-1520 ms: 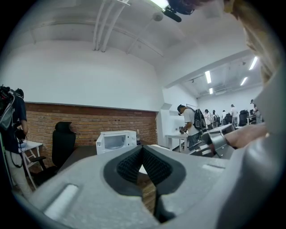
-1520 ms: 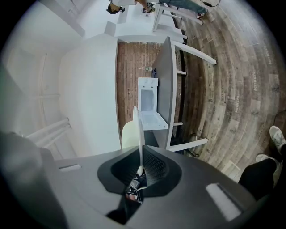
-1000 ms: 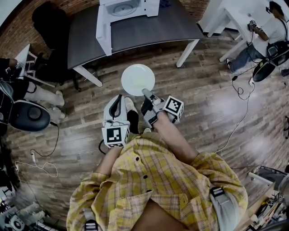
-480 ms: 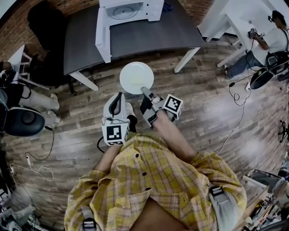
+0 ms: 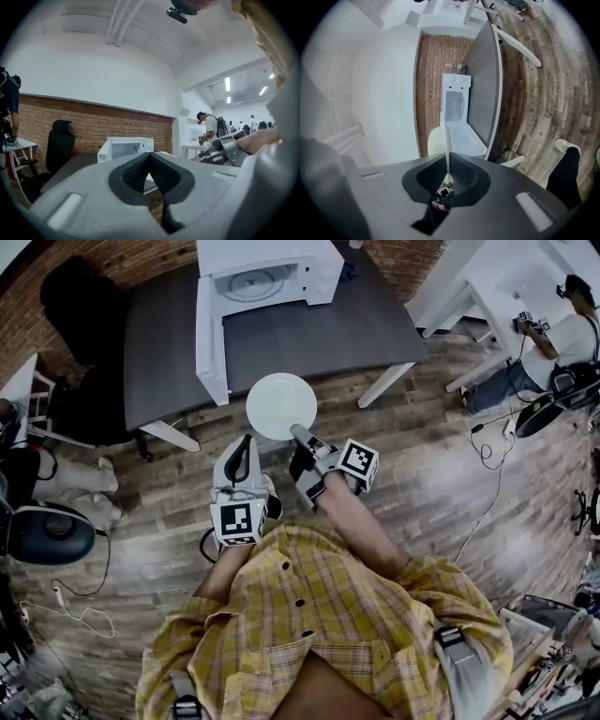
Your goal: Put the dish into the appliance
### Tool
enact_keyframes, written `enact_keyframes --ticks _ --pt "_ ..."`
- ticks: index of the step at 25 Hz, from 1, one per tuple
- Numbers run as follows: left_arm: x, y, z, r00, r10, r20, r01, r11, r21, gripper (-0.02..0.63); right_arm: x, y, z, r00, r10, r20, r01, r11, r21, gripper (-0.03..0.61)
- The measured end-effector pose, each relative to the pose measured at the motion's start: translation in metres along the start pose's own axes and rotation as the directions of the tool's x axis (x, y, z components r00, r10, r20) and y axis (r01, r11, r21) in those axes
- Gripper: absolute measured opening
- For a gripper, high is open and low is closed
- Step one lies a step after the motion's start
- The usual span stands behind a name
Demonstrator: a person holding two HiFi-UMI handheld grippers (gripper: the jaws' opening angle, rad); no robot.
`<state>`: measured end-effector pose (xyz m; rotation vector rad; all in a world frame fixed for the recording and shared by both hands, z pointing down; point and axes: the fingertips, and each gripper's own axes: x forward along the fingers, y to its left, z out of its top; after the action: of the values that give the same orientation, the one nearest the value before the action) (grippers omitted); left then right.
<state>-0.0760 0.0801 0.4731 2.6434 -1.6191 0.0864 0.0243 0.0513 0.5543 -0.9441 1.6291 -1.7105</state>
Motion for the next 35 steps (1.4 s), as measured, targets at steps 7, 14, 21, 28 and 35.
enact_keyframes --ticks 7,14,21,28,35 --pt "0.053 0.04 0.019 1.0 -0.006 -0.004 0.006 1.0 -0.016 -0.003 0.055 0.027 0.032 1.0 0.001 0.023 -0.002 1.0 0.014 0.017" --pt "0.102 0.061 0.037 0.999 -0.046 -0.001 0.046 0.999 -0.002 -0.003 0.098 0.044 0.062 0.999 0.006 0.045 -0.006 1.0 0.012 0.017" --pt "0.143 0.086 0.039 0.997 -0.074 -0.005 0.074 0.997 -0.007 -0.003 0.138 0.05 0.086 0.997 0.014 0.077 -0.015 1.0 0.023 0.017" --pt "0.177 0.103 0.033 0.993 -0.117 -0.014 0.116 0.992 -0.039 -0.003 0.167 0.05 0.104 0.995 0.005 0.101 -0.007 1.0 0.016 0.017" --pt "0.193 0.105 0.028 0.989 -0.145 -0.023 0.144 0.988 -0.057 -0.003 0.178 0.048 0.112 0.994 -0.008 0.108 0.006 1.0 0.019 0.017"
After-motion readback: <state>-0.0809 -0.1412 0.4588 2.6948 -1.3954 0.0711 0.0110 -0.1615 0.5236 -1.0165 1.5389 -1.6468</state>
